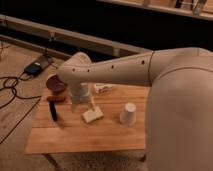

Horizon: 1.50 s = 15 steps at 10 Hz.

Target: Place the ceramic cup over the eraser

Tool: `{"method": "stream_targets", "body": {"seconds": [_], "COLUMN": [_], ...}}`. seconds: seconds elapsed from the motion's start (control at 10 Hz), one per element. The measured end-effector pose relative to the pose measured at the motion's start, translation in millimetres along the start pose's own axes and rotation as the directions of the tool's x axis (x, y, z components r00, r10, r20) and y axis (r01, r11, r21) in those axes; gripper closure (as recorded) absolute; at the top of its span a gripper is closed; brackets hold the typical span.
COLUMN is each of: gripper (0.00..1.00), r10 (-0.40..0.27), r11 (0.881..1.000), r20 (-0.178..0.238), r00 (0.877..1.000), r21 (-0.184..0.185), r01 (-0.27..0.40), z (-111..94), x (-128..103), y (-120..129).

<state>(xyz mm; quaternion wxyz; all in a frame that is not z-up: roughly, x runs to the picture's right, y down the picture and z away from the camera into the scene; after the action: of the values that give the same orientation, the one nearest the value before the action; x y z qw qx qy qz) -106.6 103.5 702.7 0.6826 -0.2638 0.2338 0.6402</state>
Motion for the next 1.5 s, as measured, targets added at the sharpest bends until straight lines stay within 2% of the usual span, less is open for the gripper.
{"method": "stream_targets", "body": {"seconds": [0.3,0.4,0.5,0.8,1.0,1.5], "gripper": [0.35,0.35,0.35,0.35,0.35,0.35], "r10": [0.001,0.004,0.01,0.043,0.076,0.138], "r11": [1.0,1.0,0.999,0.998,0.995,0.987], "r20": [-0.001,-0.003,-0.005,0.007,0.016,0.024], "r00": [1.0,1.0,1.0,0.999,0.997,0.99], "r21": [0.003,0.015,0.03,0.041,0.059,0.08], "r01": [-0.001,-0.004,-0.01,-0.043,-0.077,-0.139], "z": [1,3,7,15,15,16], "x": [-1,-5,-12,-43,-67,-82], "y": [-1,-10,-25,-74,-118,-178]}}
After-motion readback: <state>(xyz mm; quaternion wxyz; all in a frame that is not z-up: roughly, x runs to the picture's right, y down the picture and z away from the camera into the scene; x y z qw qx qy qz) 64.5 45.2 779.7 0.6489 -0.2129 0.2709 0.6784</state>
